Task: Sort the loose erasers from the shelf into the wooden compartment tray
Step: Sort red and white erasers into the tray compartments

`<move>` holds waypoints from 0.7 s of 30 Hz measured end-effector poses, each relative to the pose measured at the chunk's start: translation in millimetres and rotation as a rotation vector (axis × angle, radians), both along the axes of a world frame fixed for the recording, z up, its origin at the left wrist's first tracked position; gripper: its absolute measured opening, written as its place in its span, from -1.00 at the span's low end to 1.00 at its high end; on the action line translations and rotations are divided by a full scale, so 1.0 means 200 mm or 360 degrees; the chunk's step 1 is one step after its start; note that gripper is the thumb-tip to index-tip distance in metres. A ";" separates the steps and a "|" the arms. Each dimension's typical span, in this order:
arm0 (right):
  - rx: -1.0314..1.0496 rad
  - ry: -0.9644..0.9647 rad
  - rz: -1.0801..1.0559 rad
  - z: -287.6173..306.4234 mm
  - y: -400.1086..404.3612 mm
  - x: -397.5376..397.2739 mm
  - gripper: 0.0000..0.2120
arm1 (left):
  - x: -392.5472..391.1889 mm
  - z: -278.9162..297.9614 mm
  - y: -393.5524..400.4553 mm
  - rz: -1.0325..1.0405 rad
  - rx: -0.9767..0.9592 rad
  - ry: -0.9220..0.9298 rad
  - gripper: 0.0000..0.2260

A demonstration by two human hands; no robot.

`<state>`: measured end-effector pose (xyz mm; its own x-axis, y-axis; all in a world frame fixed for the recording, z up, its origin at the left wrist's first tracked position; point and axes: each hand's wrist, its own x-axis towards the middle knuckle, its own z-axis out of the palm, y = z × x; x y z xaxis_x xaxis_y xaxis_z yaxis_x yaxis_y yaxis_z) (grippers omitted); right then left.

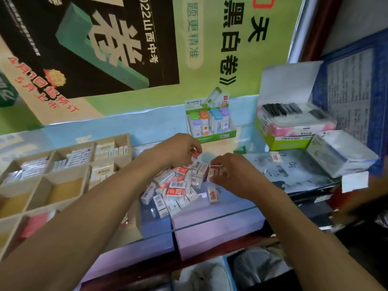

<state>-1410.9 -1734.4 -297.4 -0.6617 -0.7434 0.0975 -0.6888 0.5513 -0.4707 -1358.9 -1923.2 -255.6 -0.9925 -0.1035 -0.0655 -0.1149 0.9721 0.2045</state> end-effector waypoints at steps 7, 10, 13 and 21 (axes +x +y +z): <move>-0.0113 -0.0059 -0.0077 -0.01 0.02 -0.05 -0.68 | -0.06 -0.06 0.01 0.0097 -0.0068 0.0175 -0.81; -0.0038 -0.0098 -0.0039 0.01 0.03 -0.05 -0.46 | -0.05 -0.08 0.00 0.0185 0.0100 0.0420 -0.85; 0.0012 -0.0105 -0.0015 0.00 0.04 -0.05 -0.42 | -0.01 -0.06 0.00 0.0194 0.0313 0.0606 -0.87; -0.0368 -0.0210 -0.0132 0.02 0.02 -0.03 -0.46 | 0.18 -0.04 -0.02 0.0103 0.0417 0.0660 -0.88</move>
<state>-1417.3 -1730.9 -293.9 -0.7375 -0.6543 0.1672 -0.5702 0.4708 -0.6732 -1322.8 -1926.3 -263.3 -0.9325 -0.1987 0.3015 -0.0305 0.8754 0.4825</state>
